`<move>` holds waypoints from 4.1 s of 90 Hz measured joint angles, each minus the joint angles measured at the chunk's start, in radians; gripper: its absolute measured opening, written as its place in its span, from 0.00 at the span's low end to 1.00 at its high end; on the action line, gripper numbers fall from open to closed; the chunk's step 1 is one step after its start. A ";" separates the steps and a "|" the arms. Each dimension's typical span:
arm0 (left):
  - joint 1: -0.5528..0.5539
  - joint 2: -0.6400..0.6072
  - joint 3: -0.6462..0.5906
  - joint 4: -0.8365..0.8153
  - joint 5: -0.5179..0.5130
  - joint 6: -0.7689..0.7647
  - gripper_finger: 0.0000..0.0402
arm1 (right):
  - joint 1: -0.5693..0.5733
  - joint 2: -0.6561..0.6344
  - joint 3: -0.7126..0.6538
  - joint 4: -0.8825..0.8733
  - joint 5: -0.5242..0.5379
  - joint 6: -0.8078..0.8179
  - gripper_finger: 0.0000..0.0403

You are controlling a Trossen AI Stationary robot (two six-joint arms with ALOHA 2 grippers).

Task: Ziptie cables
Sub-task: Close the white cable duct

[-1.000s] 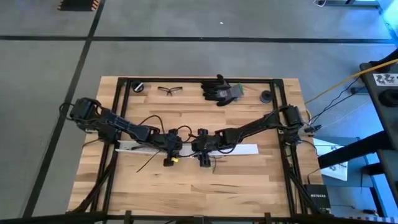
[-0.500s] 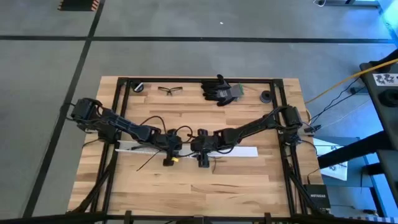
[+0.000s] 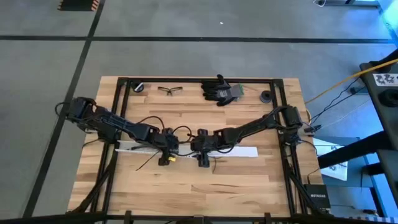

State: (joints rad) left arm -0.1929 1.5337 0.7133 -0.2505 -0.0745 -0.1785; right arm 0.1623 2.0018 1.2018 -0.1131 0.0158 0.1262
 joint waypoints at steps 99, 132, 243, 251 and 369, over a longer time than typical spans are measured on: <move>-0.011 0.003 -0.023 0.133 0.012 0.005 0.53 | 0.001 0.003 -0.005 0.057 -0.045 -0.073 0.52; -0.010 0.005 -0.020 0.145 -0.001 0.012 0.53 | 0.001 0.002 -0.001 0.042 0.009 -0.049 0.52; -0.033 -0.173 -0.010 0.086 -0.034 -0.079 0.74 | 0.001 0.012 -0.003 0.060 -0.066 -0.030 0.53; -0.032 -0.170 -0.010 0.085 -0.102 -0.082 0.74 | 0.001 0.012 -0.003 0.060 -0.070 -0.031 0.53; -0.069 -0.026 -0.129 0.267 0.038 -0.289 0.74 | 0.002 0.015 -0.007 0.104 -0.082 -0.085 0.54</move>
State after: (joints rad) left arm -0.2621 1.5074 0.5841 0.0165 -0.0362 -0.4673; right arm 0.1642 2.0172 1.1953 -0.0095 -0.0661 0.0411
